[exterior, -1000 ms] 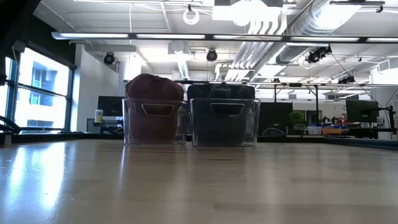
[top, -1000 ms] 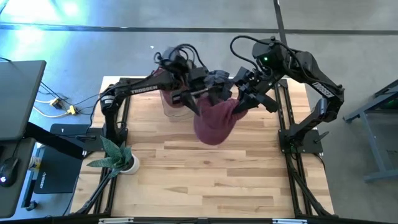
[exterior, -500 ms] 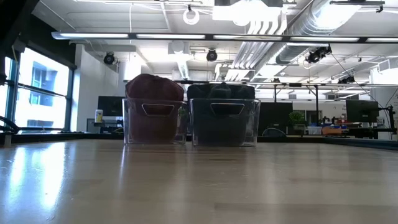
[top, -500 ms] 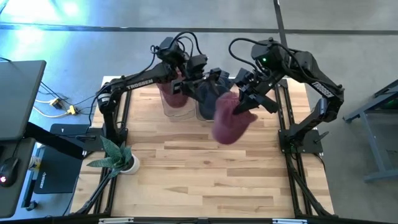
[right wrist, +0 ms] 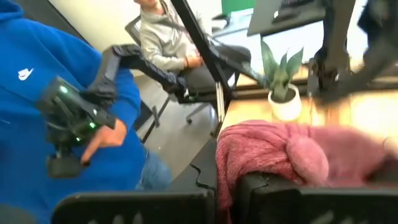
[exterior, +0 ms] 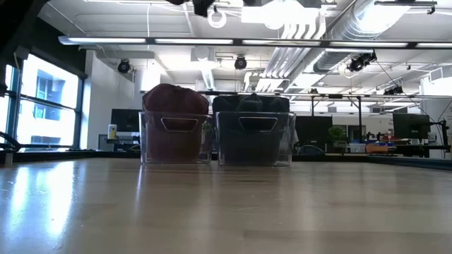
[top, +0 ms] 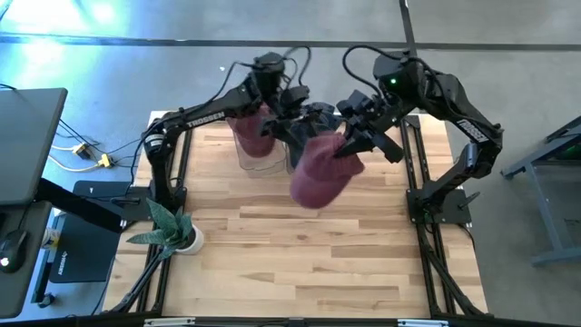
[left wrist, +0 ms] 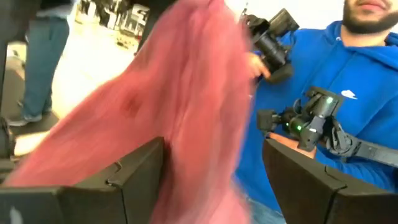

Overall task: Pick & Place hat
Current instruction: Put the red cap into the left bin

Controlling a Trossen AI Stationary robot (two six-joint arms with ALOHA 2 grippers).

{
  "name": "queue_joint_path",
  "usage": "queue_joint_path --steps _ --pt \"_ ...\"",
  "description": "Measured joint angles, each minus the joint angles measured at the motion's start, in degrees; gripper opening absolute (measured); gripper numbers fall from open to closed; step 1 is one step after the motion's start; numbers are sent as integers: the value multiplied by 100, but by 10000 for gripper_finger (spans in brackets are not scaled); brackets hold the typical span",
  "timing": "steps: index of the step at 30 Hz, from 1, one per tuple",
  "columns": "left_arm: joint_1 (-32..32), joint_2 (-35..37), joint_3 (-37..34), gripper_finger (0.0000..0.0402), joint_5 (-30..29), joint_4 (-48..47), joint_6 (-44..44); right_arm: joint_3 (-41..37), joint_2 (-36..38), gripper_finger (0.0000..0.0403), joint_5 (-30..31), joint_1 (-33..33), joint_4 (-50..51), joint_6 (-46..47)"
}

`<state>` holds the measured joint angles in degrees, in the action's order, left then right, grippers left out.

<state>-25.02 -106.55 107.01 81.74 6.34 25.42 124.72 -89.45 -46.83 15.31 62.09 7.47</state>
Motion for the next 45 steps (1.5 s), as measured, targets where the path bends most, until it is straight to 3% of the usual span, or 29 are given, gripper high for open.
queue_joint_path --steps 9,17,23,27,35,42,45 --pt "170 -207 -1 264 644 -351 208 241 2 5 -8 -11 -80 -199" --pt "530 -346 -10 264 423 -377 91 241 23 4 104 -11 -131 -315" --pt "482 -725 -28 264 700 -436 539 244 232 6 202 -11 -526 -665" --pt "499 -783 -4 264 808 -288 552 250 386 4 646 -11 -373 -1247" --pt "616 -788 -4 264 808 678 1170 246 506 4 2101 -11 455 -2285" --pt "669 -788 -4 263 356 1257 1399 246 501 10 2353 -11 798 -2306" --pt "661 -788 -4 241 162 1419 1387 246 520 9 2334 -15 916 -2038"
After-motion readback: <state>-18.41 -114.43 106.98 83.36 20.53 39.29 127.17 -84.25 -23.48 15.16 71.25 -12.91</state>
